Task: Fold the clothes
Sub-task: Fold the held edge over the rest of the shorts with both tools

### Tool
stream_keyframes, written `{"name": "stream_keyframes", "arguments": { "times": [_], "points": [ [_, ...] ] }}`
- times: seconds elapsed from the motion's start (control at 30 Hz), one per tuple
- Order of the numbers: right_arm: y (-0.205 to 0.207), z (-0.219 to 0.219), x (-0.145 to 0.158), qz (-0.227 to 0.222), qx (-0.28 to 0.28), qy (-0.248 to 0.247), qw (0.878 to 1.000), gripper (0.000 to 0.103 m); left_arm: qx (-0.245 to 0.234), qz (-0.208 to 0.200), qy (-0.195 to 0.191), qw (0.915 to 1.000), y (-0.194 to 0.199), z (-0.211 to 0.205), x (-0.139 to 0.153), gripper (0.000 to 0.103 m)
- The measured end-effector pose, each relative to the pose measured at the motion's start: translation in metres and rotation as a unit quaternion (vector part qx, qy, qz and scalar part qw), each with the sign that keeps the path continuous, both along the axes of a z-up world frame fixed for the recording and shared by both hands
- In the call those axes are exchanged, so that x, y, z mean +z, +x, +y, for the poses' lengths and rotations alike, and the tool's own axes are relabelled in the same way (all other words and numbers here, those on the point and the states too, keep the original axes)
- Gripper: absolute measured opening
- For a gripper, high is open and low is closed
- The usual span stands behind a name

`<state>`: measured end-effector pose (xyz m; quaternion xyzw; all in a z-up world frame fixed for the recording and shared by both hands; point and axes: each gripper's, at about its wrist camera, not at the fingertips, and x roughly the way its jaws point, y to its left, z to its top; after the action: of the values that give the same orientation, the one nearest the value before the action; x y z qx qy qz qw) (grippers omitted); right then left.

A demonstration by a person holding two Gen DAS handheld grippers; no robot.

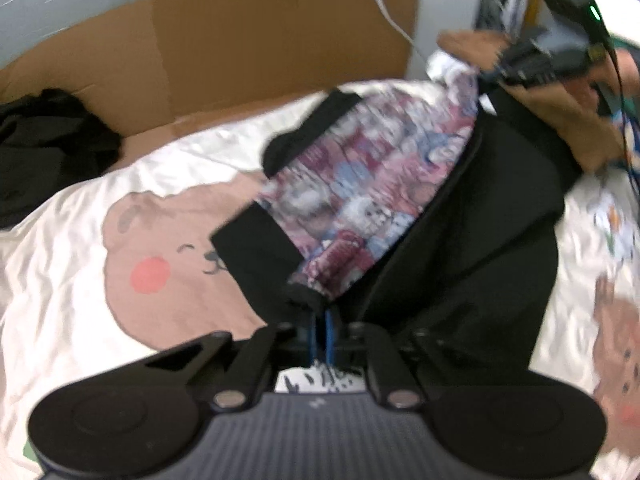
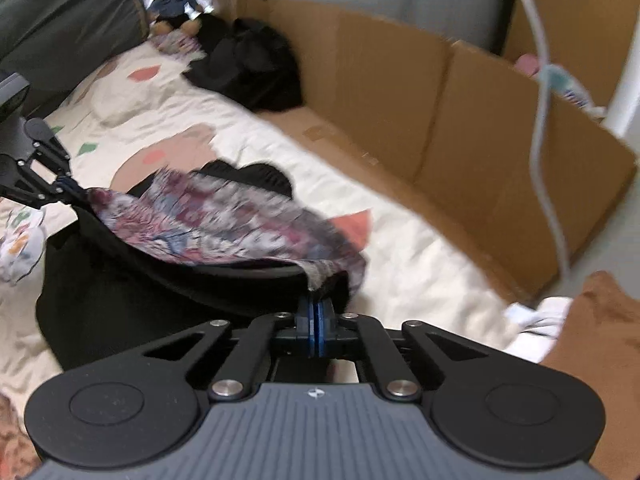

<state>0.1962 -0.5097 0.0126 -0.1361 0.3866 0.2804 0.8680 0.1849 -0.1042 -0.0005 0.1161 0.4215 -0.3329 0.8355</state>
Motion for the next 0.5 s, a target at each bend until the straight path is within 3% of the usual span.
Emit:
{"name": "stream_keyframes", "arguments": {
  "times": [0.13, 0.4, 0.5],
  "points": [
    [0.004, -0.002, 0.011, -0.01, -0.001, 0.005, 1.0, 0.002, 0.053, 0.017, -0.048, 0.9973, 0.017, 0.011, 0.012, 0.005],
    [0.029, 0.0, 0.015, -0.015, -0.03, 0.015, 0.999, 0.002, 0.142, 0.064, -0.095, 0.9833, 0.047, 0.019, 0.008, 0.01],
    [0.04, 0.004, 0.01, -0.016, -0.042, 0.003, 0.999, 0.002, 0.179, 0.058, -0.092, 0.9779, 0.054, 0.023, 0.008, 0.015]
  ]
}}
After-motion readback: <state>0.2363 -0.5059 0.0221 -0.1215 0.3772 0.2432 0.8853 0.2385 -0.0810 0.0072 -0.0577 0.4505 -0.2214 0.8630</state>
